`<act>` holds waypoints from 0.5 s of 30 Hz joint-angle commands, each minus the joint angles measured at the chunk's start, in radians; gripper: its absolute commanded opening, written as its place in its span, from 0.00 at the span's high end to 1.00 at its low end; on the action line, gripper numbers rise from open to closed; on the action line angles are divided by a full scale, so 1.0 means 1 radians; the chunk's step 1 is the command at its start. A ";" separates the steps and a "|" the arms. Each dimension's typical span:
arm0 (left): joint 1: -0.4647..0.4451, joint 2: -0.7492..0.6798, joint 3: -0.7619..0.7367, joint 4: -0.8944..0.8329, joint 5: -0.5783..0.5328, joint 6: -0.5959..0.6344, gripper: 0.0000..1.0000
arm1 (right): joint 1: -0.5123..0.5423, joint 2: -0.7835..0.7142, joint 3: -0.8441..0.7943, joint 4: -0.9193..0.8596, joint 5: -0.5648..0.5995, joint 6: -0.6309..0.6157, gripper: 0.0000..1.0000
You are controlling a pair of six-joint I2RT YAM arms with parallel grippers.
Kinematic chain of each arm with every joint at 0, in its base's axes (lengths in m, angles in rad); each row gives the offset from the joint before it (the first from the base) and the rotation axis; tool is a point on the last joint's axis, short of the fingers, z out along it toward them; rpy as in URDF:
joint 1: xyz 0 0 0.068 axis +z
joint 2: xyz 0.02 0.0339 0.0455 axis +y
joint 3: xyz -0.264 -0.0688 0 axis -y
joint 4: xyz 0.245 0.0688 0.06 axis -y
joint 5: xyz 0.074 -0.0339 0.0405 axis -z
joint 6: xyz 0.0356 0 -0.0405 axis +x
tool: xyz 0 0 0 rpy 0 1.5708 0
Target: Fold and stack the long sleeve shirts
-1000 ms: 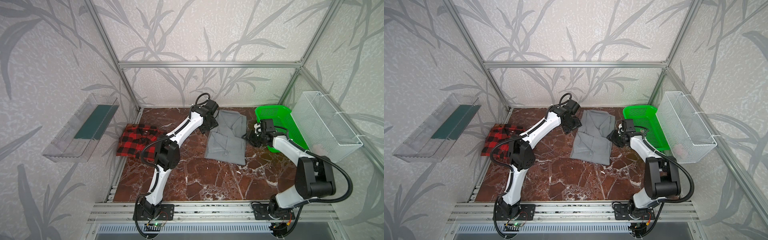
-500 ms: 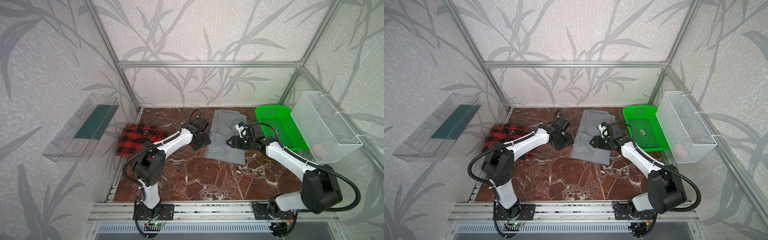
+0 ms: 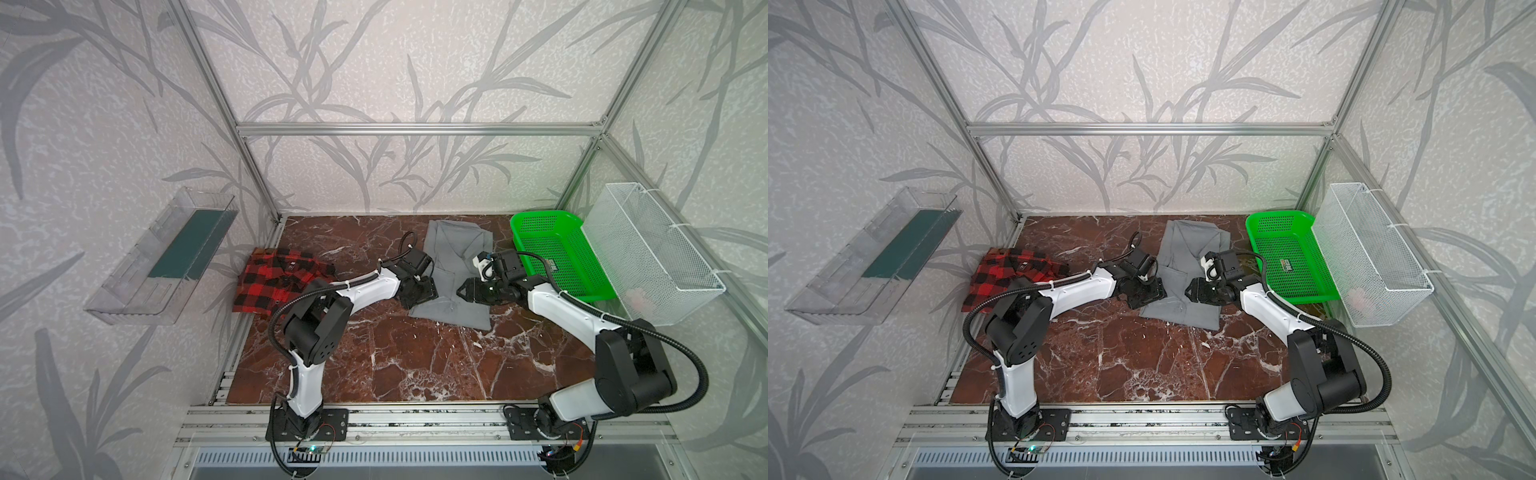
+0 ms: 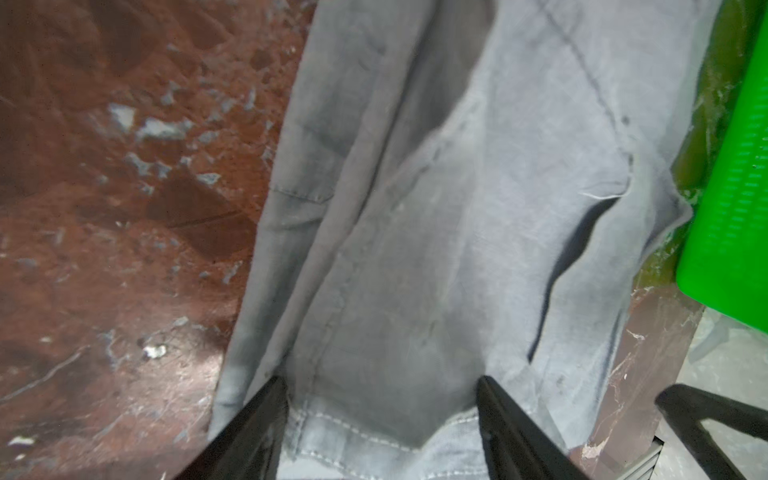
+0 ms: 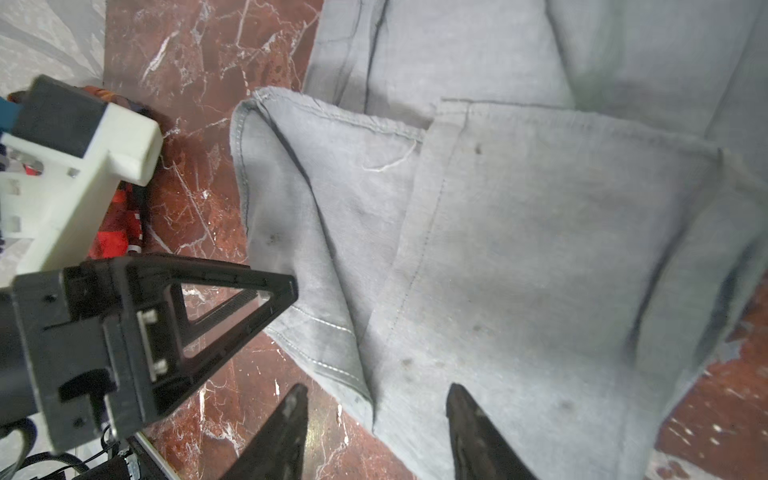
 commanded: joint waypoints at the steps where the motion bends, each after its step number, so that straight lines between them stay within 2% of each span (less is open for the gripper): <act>1: -0.001 0.022 0.025 0.010 0.004 0.001 0.32 | -0.011 -0.019 -0.031 0.015 -0.006 0.004 0.46; 6: 0.001 0.060 0.114 -0.030 0.005 0.005 0.35 | -0.020 -0.045 -0.060 0.030 -0.012 0.018 0.46; 11: 0.000 0.100 0.198 -0.044 0.025 -0.006 0.44 | -0.027 -0.053 -0.100 0.072 -0.034 0.044 0.47; 15: 0.000 0.143 0.299 -0.130 0.016 0.008 0.44 | -0.031 -0.043 -0.119 0.092 -0.047 0.054 0.47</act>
